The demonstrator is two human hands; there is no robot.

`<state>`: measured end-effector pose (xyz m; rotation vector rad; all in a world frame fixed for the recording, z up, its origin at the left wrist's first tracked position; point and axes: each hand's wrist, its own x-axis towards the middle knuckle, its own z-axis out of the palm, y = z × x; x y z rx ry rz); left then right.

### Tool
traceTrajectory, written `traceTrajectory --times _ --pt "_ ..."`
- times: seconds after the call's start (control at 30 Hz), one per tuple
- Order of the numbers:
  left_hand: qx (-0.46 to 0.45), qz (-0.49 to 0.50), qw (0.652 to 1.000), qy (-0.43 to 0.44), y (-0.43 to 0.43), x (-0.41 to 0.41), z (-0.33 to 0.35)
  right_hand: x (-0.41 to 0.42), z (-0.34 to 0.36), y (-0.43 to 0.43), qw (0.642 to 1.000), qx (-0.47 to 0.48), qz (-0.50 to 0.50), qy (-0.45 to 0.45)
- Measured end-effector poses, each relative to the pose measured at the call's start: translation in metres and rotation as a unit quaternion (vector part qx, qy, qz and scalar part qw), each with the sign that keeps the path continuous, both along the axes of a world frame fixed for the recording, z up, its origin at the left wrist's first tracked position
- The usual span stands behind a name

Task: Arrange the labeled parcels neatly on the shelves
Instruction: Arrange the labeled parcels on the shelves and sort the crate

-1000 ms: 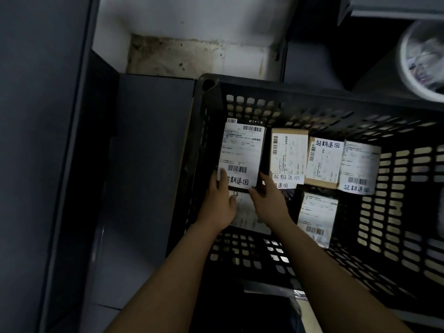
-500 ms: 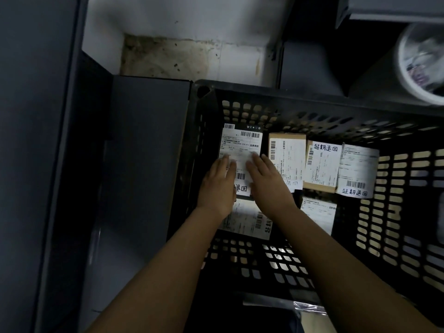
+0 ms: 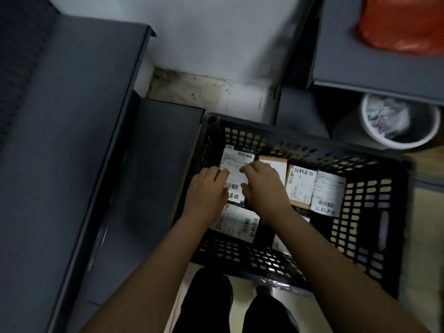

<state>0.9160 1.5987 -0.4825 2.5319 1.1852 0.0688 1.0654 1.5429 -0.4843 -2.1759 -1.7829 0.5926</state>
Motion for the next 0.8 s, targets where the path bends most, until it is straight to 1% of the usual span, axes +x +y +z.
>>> traceTrajectory --times 0.13,0.27,0.37,0.43,0.5,0.6,0.8 --pt "0.078 0.039 0.996 -0.033 -0.016 -0.019 0.079 -0.007 0.074 -0.005 0.996 0.056 0.061 -0.02" --pt "0.154 0.098 0.983 -0.03 -0.048 -0.055 0.159 -0.031 0.154 -0.008 0.983 0.121 0.137 -0.03" --pt "0.212 0.154 0.965 -0.016 -0.081 -0.095 0.22 -0.064 0.209 -0.012 0.962 0.17 0.21 -0.04" --pt "0.249 0.197 0.948 -0.002 -0.107 -0.123 0.258 -0.092 0.241 -0.017 0.943 0.206 0.259 -0.022" --pt "0.285 0.245 0.927 0.014 -0.135 -0.152 0.295 -0.125 0.272 -0.026 0.92 0.244 0.306 0.014" --pt "0.331 0.321 0.887 0.029 -0.185 -0.193 0.342 -0.178 0.318 -0.045 0.878 0.288 0.381 0.031" --pt "0.416 0.463 0.779 0.07 -0.297 -0.272 0.412 -0.29 0.393 -0.106 0.778 0.361 0.504 0.101"
